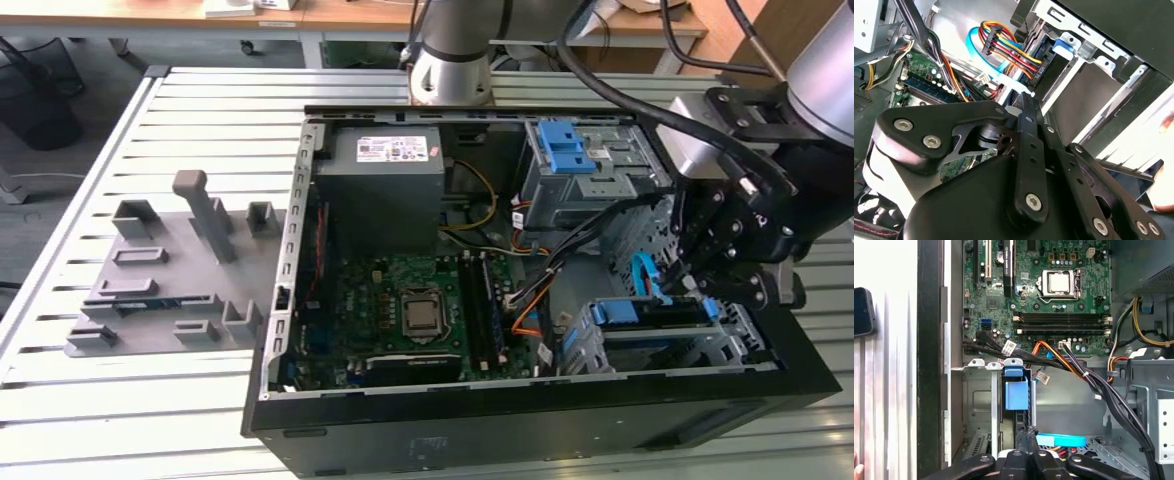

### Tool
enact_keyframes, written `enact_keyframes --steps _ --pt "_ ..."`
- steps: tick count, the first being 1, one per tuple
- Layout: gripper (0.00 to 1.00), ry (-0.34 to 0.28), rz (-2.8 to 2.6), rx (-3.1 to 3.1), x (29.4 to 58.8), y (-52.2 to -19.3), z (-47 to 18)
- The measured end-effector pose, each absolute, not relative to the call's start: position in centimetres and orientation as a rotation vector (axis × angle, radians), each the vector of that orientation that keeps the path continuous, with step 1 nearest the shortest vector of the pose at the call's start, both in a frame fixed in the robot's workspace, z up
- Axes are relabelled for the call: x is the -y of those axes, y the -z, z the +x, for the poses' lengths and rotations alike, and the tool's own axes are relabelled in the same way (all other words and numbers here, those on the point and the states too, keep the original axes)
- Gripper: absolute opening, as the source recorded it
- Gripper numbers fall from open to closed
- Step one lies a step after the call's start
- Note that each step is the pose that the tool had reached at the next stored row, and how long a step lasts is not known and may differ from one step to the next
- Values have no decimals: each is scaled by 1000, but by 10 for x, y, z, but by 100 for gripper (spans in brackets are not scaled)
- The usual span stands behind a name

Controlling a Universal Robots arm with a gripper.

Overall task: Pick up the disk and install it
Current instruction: 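Insert the second disk wire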

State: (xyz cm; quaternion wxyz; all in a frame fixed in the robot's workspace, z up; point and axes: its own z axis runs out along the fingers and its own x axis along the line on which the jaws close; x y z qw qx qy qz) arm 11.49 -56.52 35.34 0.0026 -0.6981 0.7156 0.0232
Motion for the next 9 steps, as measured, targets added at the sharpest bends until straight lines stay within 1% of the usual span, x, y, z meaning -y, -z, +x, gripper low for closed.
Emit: enact_keyframes --steps 9 --pt "11 -73 -2189 -2245 565 -354 115"
